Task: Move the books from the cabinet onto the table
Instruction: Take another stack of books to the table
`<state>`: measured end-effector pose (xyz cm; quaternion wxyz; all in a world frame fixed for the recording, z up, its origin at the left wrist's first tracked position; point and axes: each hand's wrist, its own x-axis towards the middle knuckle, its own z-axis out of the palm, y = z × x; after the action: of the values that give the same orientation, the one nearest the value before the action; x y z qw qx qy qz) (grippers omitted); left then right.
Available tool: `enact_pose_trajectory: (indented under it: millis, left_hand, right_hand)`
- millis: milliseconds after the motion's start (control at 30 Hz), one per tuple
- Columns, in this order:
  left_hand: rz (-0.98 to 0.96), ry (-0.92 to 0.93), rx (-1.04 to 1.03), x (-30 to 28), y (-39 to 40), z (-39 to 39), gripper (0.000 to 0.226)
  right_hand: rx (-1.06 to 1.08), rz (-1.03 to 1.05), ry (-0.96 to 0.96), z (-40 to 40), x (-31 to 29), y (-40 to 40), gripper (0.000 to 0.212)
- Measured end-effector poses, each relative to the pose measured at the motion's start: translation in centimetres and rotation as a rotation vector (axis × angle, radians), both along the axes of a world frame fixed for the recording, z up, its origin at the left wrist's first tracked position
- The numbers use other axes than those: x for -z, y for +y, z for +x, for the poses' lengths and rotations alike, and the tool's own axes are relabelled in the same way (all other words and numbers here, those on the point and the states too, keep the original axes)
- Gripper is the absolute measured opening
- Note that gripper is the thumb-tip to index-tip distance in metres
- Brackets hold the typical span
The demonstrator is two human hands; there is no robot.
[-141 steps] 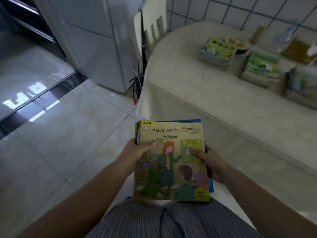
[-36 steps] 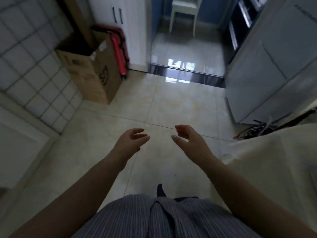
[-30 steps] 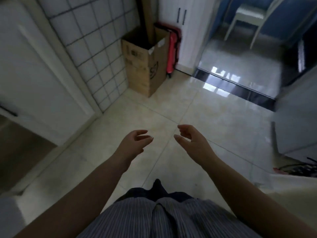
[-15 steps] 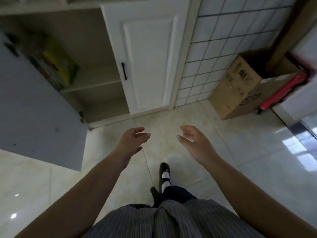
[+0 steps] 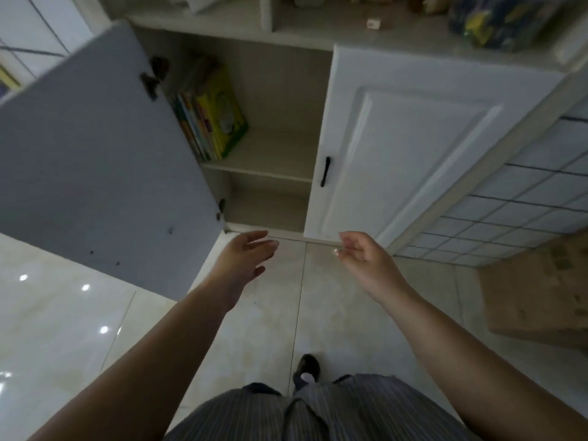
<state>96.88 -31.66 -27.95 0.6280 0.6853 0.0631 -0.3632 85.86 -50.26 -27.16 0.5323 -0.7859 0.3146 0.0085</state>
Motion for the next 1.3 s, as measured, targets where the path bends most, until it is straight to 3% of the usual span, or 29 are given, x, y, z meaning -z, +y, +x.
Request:
enact_pose_trajectory:
  millis: [233, 533, 700, 933, 1000, 1300]
  left_hand:
    - [-0.027, 0.008, -0.175, 0.0, 0.8, 6.3, 0.035]
    - [-0.004, -0.028, -0.234, 1.9, 1.5, 18.4, 0.044]
    - [0.01, -0.035, -0.267, 2.8, 0.8, 25.6, 0.021]
    - [-0.091, -0.134, -0.304, 5.2, -2.0, 35.0, 0.066]
    - [-0.026, -0.238, -0.257, 5.8, -3.0, 37.0, 0.075]
    - [0.039, -0.429, -0.27, 7.6, -4.9, 41.4, 0.08]
  right_hand:
    - [-0.208, -0.006, 0.055, 10.3, -0.6, -1.2, 0.038]
    - [-0.26, 0.02, 0.078, 24.0, 0.5, 0.0, 0.036]
    - [-0.262, 0.062, 0.106, 31.1, 1.1, 0.4, 0.036]
    - [-0.262, 0.125, 0.089, 40.6, 3.4, -0.1, 0.033]
    - [-0.267, 0.162, 0.079, 43.4, 4.6, 0.1, 0.039]
    - [-0.278, 0.318, 0.01, 51.4, 8.7, 0.7, 0.051]
